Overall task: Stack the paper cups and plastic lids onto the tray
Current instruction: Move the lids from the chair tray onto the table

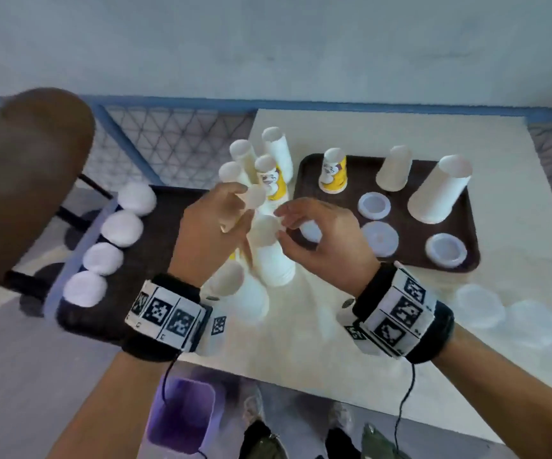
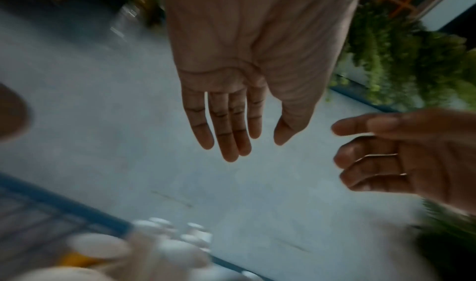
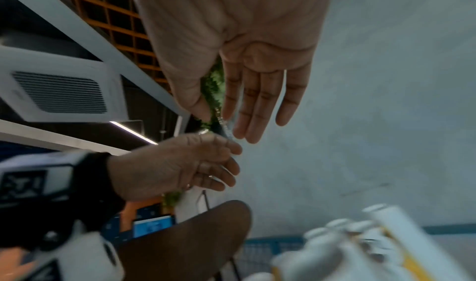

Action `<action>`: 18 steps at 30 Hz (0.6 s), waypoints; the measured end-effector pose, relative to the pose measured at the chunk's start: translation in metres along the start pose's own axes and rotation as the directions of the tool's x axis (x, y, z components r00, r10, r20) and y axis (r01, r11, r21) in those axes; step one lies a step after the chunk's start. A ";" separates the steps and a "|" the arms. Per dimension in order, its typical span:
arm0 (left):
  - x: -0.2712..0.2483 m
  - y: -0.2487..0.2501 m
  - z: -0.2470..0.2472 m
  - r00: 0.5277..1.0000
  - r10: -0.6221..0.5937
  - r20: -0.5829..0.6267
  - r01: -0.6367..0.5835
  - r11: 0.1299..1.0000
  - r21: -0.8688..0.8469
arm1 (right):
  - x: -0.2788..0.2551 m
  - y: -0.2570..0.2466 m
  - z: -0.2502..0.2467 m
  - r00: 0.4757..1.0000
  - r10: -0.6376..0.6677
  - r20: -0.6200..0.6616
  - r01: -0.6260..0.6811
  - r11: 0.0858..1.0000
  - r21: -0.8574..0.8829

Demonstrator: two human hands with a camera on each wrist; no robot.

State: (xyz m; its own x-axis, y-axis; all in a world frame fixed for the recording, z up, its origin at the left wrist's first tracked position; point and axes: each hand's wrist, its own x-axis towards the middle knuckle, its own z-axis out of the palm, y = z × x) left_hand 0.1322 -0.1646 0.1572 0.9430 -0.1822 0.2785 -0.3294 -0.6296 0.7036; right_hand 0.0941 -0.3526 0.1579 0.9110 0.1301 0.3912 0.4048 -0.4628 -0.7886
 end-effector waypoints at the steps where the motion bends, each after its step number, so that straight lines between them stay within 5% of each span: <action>1: -0.003 -0.015 -0.019 0.999 -0.037 -0.037 0.038 0.999 0.016 | 0.008 -0.013 0.019 0.999 -0.019 0.030 0.018 0.999 0.033; 4: -0.020 -0.076 -0.084 0.972 -0.183 -0.151 0.197 0.977 0.083 | 0.033 -0.060 0.093 0.986 -0.040 0.164 0.015 0.989 0.149; 8: -0.046 -0.159 -0.152 0.880 -0.421 -0.219 0.459 0.874 0.162 | 0.057 -0.105 0.192 0.937 0.010 0.349 -0.087 0.974 0.207; 15: -0.089 -0.283 -0.197 0.634 -0.746 -0.201 0.771 0.595 0.225 | 0.083 -0.092 0.340 0.781 0.312 0.542 -0.355 0.934 -0.026; 18: -0.102 -0.323 -0.191 0.619 -0.770 -0.157 0.778 0.573 0.258 | 0.092 -0.072 0.384 0.737 0.357 0.574 -0.303 0.933 -0.192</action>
State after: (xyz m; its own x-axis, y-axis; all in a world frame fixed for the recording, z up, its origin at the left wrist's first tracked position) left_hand 0.1337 0.2010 0.0263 0.8298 0.4902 -0.2667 0.5569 -0.6974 0.4511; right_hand 0.1792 0.0293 0.0688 0.8611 0.4337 -0.2654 0.0870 -0.6399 -0.7635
